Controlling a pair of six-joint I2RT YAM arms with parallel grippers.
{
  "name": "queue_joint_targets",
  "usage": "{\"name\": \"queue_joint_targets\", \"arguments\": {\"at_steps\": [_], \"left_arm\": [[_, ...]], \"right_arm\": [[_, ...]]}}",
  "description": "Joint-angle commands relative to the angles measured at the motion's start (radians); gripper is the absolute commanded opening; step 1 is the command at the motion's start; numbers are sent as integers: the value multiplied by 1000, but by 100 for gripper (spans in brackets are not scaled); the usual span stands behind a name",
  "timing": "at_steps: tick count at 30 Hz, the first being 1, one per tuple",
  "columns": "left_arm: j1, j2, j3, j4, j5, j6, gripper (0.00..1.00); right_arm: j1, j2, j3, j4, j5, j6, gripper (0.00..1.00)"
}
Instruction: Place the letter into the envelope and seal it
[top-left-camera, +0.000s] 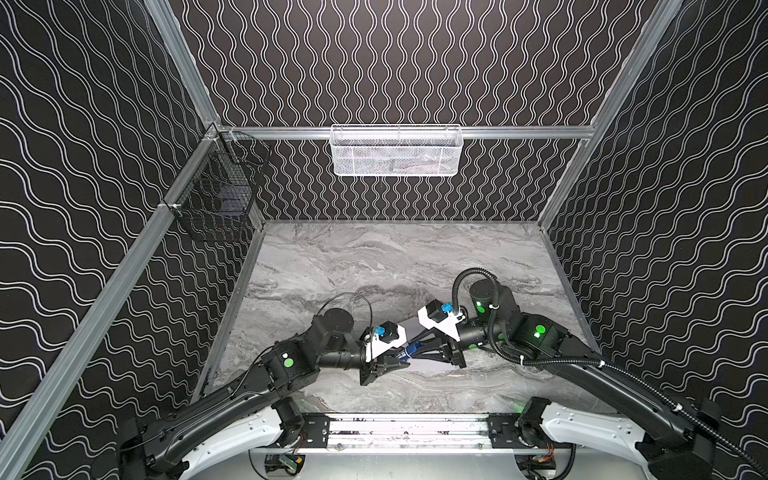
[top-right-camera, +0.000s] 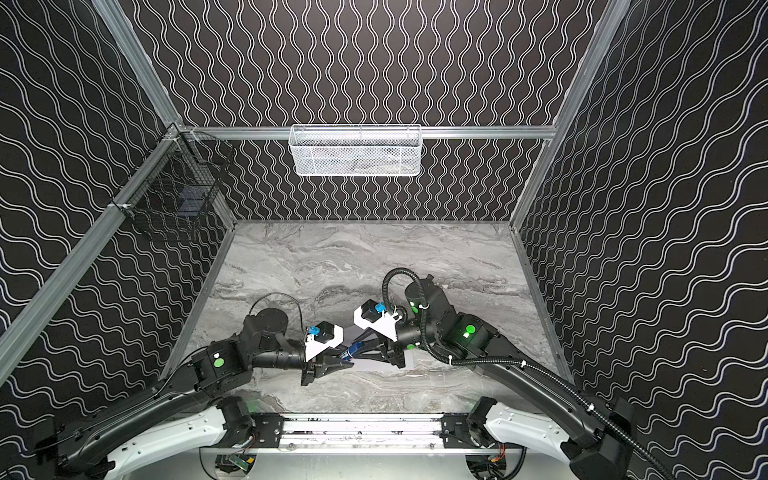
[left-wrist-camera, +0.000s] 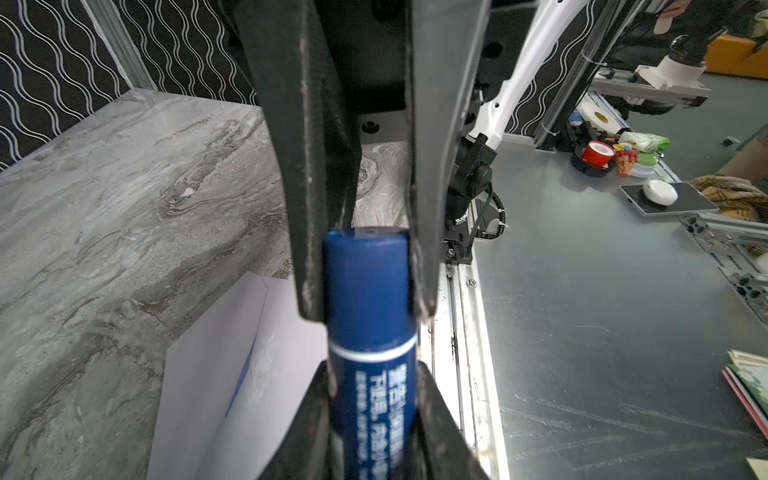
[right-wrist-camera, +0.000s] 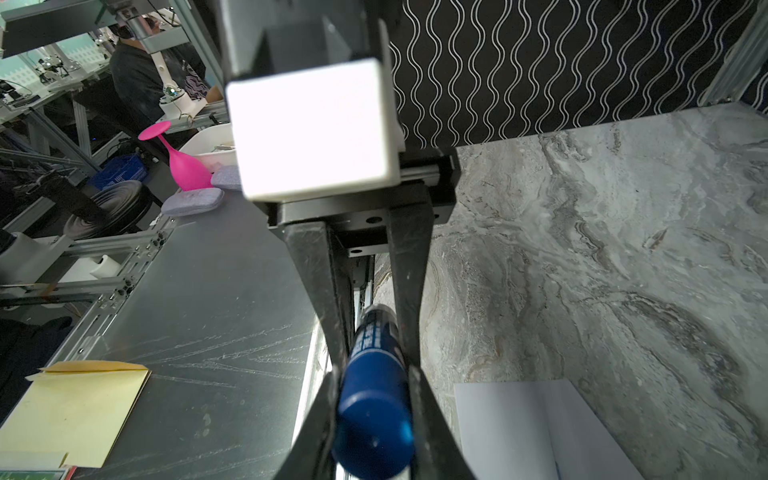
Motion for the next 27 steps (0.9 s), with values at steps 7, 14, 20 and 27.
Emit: {"name": "queue_joint_targets", "arguments": {"at_steps": [7, 14, 20, 27], "left_arm": [[3, -1, -36, -138, -153, -35, 0], [4, 22, -34, -130, -150, -33, 0], [4, 16, -43, -112, -154, -50, 0], [4, 9, -46, -106, -165, -55, 0]], "right_arm": [[-73, -54, 42, -116, 13, 55, 0], [-96, -58, 93, -133, 5, 67, 0], [-123, -64, 104, -139, -9, 73, 0], [-157, -77, 102, -139, -30, 80, 0]]}}
